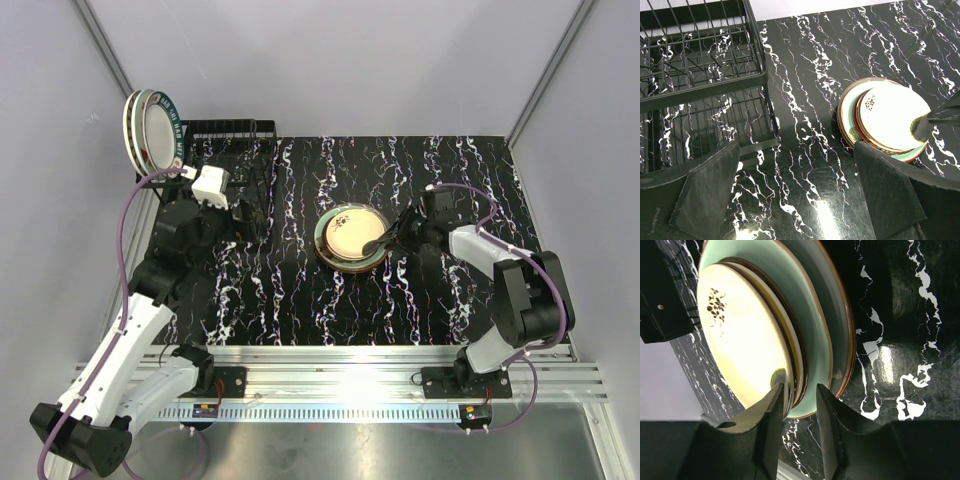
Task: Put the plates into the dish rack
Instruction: Grab a plate with the right arm
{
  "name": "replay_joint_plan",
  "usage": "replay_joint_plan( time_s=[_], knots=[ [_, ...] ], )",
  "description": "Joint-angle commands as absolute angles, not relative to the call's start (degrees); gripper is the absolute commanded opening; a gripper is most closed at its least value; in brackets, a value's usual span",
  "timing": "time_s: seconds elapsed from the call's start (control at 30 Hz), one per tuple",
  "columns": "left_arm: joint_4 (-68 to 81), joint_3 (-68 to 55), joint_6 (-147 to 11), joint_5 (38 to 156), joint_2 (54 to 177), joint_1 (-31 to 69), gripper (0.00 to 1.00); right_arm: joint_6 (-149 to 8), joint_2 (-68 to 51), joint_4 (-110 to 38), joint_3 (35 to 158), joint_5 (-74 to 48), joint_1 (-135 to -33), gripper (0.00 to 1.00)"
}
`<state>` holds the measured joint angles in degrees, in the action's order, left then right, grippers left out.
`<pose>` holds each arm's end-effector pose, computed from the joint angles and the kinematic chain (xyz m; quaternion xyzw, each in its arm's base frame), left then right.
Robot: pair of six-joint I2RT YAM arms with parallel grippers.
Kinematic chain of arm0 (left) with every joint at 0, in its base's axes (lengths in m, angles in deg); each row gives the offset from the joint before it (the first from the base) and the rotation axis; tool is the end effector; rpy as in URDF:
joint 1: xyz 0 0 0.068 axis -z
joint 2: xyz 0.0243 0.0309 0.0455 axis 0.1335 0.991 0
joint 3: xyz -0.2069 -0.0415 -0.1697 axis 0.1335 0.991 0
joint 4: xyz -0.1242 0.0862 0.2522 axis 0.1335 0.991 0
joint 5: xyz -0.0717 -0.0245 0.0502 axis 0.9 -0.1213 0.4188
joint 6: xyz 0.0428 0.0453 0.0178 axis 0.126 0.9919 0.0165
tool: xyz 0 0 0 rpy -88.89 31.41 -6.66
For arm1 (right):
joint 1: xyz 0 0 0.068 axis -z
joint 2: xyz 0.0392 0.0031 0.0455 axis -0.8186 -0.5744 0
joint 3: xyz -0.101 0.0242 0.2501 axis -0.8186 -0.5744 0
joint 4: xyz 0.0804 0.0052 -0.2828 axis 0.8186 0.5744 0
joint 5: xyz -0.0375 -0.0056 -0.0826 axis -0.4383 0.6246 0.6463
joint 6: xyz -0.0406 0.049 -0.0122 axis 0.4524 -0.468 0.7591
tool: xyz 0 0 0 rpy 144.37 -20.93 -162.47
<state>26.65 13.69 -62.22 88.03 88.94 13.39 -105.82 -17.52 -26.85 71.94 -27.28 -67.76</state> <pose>0.2269 -0.0864 0.3548 0.0984 0.7846 -0.1372 0.5965 0.3419 0.0968 0.1536 0.1710 0.9066 0.3137 0.2245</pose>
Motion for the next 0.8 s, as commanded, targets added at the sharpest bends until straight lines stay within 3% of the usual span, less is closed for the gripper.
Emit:
replay_joint_plan(
  time_s=[0.0,0.2,0.53,0.77],
  knots=[
    [25.04,13.03,-62.33,87.20,89.26,13.60,0.99,-105.38,-18.77,-27.97,73.78,-26.22,-68.91,0.40],
    [25.04,12.94,-62.15,87.11,89.26,13.77,0.99,-105.11,-20.27,-27.80,75.36,-25.69,-69.88,0.40],
    [25.22,12.85,-61.89,86.67,89.26,13.95,0.99,-104.24,-19.74,-25.78,75.63,-24.29,-70.23,0.24],
    [25.13,13.03,-62.06,86.59,89.26,14.04,0.99,-103.18,-18.16,-21.13,75.89,-22.09,-70.23,0.26]
  ],
)
